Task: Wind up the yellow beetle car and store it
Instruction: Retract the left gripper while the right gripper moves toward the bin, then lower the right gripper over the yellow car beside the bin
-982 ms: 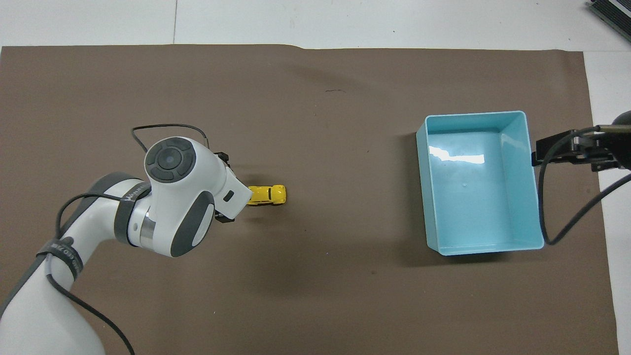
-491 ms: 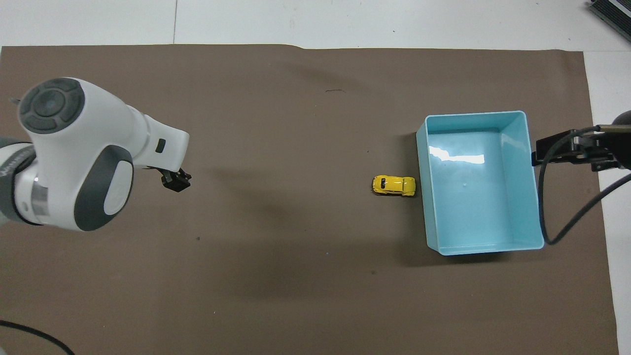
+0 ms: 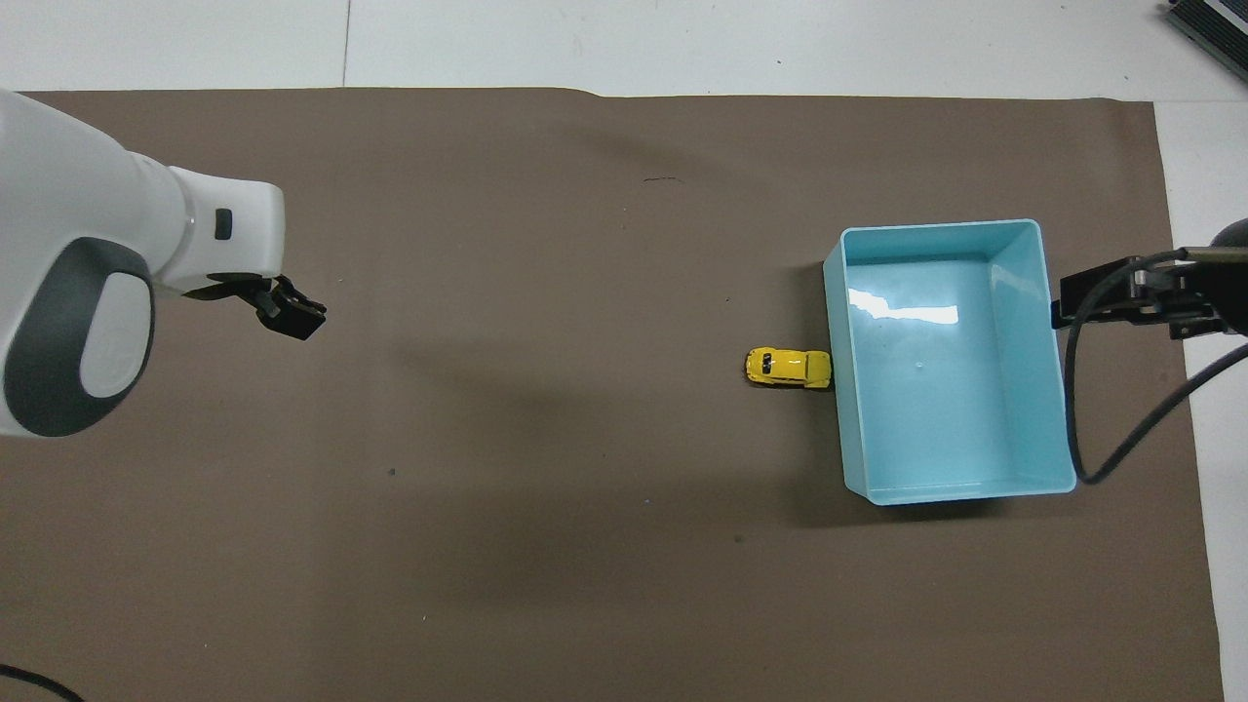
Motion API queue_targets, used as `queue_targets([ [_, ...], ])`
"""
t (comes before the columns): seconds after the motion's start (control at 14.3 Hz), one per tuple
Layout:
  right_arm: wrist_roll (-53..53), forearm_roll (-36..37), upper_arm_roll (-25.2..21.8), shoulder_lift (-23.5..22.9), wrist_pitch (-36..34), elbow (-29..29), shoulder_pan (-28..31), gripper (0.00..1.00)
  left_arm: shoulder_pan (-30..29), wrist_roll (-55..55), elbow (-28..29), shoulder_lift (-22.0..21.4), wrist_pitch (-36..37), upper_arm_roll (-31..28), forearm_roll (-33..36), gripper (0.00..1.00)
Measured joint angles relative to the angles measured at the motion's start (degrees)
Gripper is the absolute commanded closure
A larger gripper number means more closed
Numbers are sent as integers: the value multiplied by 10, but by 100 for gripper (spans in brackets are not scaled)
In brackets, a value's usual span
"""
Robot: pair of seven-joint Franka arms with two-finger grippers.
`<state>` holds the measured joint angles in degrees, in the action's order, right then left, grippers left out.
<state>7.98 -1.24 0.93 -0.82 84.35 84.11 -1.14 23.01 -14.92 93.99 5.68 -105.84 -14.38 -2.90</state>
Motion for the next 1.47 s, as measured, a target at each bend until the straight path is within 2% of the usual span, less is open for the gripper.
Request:
queue_targets([
  [0.21, 0, 0, 0, 0, 0, 0, 3, 0, -28, 103, -16, -8, 19, -2, -20, 0],
  [0.49, -18, -1, 4, 0, -3, 0, 4, 0, -112, 112, -31, -17, 55, -3, -26, 0],
  [0.63, -50, -1, 8, 0, -5, 2, -1, 0, -117, 112, -32, -23, 66, 2, -27, 0],
  [1.05, -313, -1, 16, 16, -5, 30, -5, 0, -113, 116, -32, -29, 96, 14, -27, 0],
  [1.19, -392, -1, 20, 25, 9, 51, -23, 0, -113, 116, -32, -31, 98, 16, -27, 0],
  [1.47, -494, 1, 22, 28, 47, 82, -49, 0, -112, 116, -32, -32, 100, 29, -27, 0],
])
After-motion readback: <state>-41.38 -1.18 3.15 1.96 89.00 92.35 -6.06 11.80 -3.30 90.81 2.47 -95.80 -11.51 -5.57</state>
